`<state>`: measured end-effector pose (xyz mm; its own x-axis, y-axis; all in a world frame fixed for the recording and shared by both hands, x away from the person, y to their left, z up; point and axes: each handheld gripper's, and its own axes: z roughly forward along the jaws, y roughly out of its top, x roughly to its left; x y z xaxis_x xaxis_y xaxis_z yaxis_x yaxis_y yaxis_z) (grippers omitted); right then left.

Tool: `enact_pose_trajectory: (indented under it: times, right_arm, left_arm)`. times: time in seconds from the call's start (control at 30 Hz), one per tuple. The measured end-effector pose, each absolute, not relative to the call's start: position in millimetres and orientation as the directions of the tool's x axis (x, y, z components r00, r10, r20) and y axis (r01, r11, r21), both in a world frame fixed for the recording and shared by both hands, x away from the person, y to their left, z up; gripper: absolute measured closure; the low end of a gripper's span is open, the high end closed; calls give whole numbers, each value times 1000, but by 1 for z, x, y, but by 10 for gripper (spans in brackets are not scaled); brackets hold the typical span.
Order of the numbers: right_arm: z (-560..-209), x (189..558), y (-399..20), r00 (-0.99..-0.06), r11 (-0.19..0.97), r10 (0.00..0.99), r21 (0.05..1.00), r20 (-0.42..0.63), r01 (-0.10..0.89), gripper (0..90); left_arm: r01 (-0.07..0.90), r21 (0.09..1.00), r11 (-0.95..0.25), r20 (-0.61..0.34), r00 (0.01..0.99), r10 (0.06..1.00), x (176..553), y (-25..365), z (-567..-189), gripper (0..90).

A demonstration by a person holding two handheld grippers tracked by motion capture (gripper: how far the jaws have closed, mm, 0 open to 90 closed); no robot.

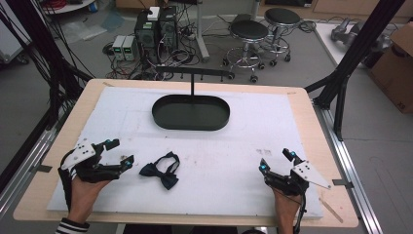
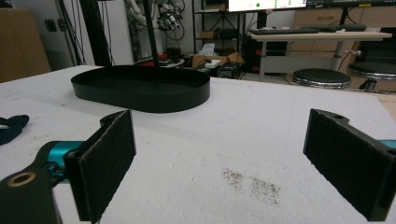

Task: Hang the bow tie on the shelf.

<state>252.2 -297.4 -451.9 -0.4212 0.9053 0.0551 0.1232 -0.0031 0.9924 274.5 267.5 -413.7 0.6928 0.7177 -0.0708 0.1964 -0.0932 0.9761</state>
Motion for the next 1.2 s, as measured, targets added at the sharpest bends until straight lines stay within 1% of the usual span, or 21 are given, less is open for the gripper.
enact_pose_trajectory:
  times: [0.1,0.2,0.33,0.4,0.5,0.53,0.63,0.7,0.8,0.93,0.97,1.03,1.1,1.2]
  right_arm:
    - [-452,252,-297,-422,-2,905,992,54,123,82]
    - [-452,252,-297,-421,-2,905,993,54,122,82]
    - [-452,252,-297,-421,-3,906,992,54,122,82]
    - [-452,252,-297,-421,-3,905,992,54,122,82]
    - [-452,252,-297,-421,-2,905,993,54,122,82]
    - [-452,252,-297,-421,-3,905,992,55,122,82]
    - [-452,252,-297,-421,-3,905,993,54,121,82]
    - [-452,252,-297,-422,-2,905,993,53,120,82]
    - [-452,252,-297,-421,-4,905,993,55,121,82]
    - [-452,252,-297,-421,-5,905,993,55,119,82]
    - [-452,252,-297,-422,-2,905,993,52,119,82]
    - [-452,252,-297,-422,-3,905,993,53,119,82]
    - [-452,252,-298,-424,-3,904,993,53,119,82]
    - [-452,252,-298,-424,-1,904,993,50,114,82]
  left_arm:
    - [219,966,-137,-59,705,706,279,260,-405,144]
    - [243,958,-155,-65,706,706,281,256,-399,144]
    - [304,939,-161,-106,701,705,284,251,-389,144]
    - [313,934,-171,-106,701,706,285,250,-387,144]
    - [355,915,-193,-119,694,710,287,246,-382,145]
    - [392,896,-208,-136,688,712,290,242,-380,146]
    - [430,873,-231,-158,696,700,293,235,-378,146]
    - [435,866,-246,-153,700,698,294,233,-378,147]
    - [454,830,-323,-120,712,692,297,221,-378,147]
    - [457,814,-358,-100,718,689,299,212,-380,152]
    - [461,798,-388,-82,721,688,300,206,-381,156]
    - [469,787,-400,-79,720,689,301,203,-383,161]
    - [491,762,-423,-75,715,695,303,197,-386,191]
    - [504,747,-433,-74,711,699,305,194,-388,193]
